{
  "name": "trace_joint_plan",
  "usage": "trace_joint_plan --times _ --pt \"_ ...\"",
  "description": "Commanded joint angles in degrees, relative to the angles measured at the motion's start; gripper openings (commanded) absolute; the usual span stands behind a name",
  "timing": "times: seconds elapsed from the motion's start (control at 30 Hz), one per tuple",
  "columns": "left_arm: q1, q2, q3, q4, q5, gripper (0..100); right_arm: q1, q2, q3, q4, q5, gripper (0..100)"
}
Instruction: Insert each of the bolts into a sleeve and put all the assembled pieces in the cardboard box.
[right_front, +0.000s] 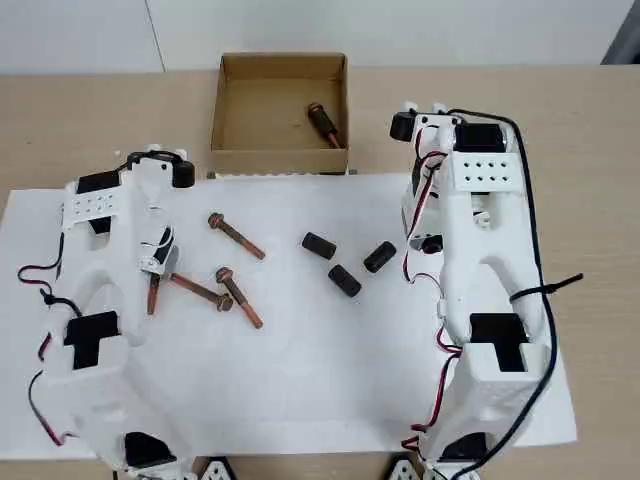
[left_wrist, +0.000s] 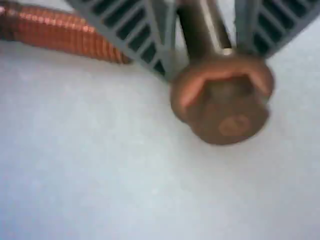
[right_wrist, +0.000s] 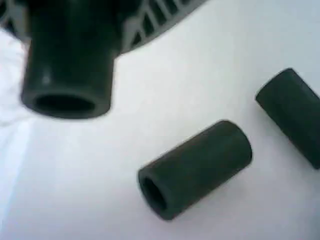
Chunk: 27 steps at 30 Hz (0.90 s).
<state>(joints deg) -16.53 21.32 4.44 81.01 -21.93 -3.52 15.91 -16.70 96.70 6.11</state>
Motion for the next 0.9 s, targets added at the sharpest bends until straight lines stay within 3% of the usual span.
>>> trace_joint_plan --times 0.0,0.4,0.57,0.87 --pt "-0.09 2.64 -1.1 -0.97 0.0 3 0.22 -2.07 -0.26 0.22 0.79 0.3" --pt "0.44 1.58 -1.1 0.18 0.0 0 -0.57 -2.59 -0.62 0.57 0.79 0.3" --pt "2.81 -9.05 -1.1 4.04 2.11 0 -0.75 -8.57 -0.62 0.31 0.79 0.3" --pt "13.8 -27.69 -1.1 11.96 6.15 0 -2.68 -17.54 -0.26 1.27 0.88 0.3"
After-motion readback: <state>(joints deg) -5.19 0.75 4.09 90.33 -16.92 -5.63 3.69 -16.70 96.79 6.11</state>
